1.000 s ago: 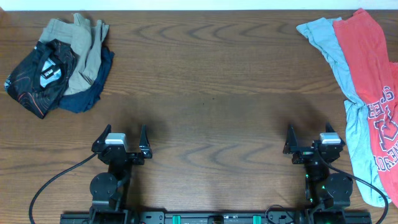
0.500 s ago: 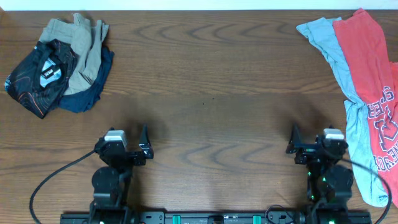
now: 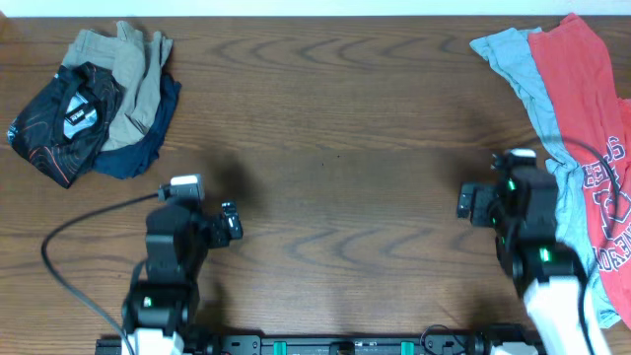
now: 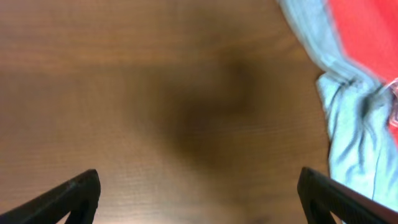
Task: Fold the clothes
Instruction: 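Reach the right gripper to the light-blue shirt and grasp it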
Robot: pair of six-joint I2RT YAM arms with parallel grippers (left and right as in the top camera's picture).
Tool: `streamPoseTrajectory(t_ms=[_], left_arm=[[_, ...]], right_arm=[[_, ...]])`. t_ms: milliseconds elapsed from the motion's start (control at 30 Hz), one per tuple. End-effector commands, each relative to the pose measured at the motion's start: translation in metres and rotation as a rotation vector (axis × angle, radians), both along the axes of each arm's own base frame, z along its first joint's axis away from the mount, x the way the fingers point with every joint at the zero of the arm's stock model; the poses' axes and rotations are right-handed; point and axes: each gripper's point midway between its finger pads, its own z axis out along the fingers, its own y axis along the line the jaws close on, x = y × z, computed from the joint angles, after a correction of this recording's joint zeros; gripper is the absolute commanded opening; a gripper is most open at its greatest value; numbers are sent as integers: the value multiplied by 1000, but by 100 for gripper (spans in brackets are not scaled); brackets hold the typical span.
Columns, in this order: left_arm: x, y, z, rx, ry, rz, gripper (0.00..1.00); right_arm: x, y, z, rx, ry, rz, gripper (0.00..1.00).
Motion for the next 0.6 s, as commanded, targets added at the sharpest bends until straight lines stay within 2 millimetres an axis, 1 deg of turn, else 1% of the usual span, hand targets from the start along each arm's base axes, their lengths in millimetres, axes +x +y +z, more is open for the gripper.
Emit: streamPoseTrajectory(t_ms=[0, 100, 200, 233, 267, 333, 433, 567], left_arm=[[10, 0, 7, 12, 81, 6, 98], [10, -4, 0, 3, 210, -13, 98], [11, -10, -7, -15, 287, -33, 98], [12, -10, -9, -16, 299, -34, 98], [12, -10, -13, -15, 313, -34, 98], [11, -10, -18, -14, 331, -33, 98], [11, -10, -21, -13, 346, -33, 98], [11, -10, -23, -12, 351, -33, 98]], right_arm=[[17, -3, -9, -63, 107, 63, 99], [27, -1, -25, -63, 214, 112, 99], [37, 3, -38, -37, 251, 116, 99], [38, 2, -41, -42, 256, 111, 99], [39, -4, -44, -49, 259, 76, 99], [39, -24, -47, -54, 256, -64, 99], [31, -65, -50, -55, 255, -292, 99], [19, -113, -57, -46, 259, -461, 98]])
